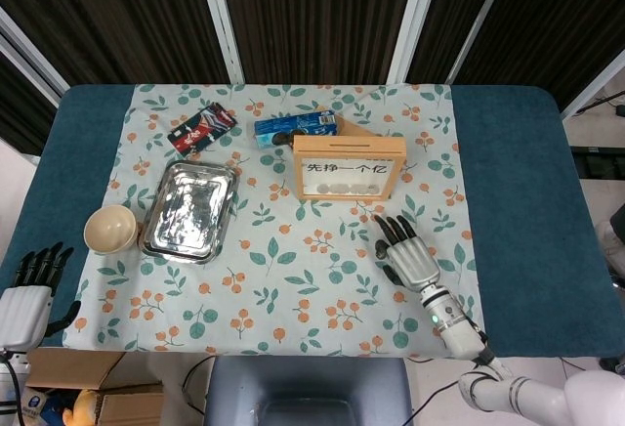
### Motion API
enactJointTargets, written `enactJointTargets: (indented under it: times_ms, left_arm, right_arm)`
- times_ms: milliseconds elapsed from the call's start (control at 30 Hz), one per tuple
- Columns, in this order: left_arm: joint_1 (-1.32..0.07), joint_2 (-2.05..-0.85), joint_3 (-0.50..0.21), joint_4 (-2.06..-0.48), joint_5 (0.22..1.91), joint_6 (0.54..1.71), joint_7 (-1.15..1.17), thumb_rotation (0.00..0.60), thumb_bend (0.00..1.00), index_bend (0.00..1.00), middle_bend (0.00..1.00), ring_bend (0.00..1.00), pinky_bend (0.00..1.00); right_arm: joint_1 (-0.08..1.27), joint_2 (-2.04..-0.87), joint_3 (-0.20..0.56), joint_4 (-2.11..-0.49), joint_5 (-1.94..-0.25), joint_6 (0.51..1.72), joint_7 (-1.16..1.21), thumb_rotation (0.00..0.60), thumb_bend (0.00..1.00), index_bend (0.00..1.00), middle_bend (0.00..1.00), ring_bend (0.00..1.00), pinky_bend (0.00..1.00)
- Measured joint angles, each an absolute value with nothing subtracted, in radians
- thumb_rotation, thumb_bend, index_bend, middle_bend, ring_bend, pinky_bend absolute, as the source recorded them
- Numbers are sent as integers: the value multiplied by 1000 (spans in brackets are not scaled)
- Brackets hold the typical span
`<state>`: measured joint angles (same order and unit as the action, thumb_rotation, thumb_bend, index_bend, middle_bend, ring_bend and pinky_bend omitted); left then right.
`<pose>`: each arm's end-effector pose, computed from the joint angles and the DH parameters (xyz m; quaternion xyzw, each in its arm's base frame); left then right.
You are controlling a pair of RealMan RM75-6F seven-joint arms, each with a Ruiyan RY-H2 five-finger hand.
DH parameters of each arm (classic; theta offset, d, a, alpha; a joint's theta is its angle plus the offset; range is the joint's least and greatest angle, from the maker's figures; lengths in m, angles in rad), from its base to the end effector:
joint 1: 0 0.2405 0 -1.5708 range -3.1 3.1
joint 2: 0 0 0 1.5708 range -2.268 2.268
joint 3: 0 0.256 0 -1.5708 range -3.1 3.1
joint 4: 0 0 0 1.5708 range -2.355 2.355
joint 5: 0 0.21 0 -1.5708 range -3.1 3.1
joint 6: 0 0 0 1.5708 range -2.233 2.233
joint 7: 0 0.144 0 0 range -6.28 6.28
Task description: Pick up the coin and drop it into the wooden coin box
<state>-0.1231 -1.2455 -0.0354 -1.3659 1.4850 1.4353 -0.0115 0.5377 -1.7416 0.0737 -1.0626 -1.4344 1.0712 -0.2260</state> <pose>-0.3463 0.1939 0.1354 -0.6214 -0.3662 -0.3470 0.5995 -0.2385 -0.3078 -0.0509 0.7613 -0.3077 0.3297 0.4659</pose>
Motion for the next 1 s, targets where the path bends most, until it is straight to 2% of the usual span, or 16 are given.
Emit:
enactJointTargets:
  times_ms: [1000]
  left_arm:
    - [-129, -1251, -36, -1355, 1472, 1417, -11, 600, 315, 0, 0, 0, 0]
  right_arm:
    - [546, -1768, 80, -1028, -1413, 1047, -239, 600, 537, 575, 0, 0, 0]
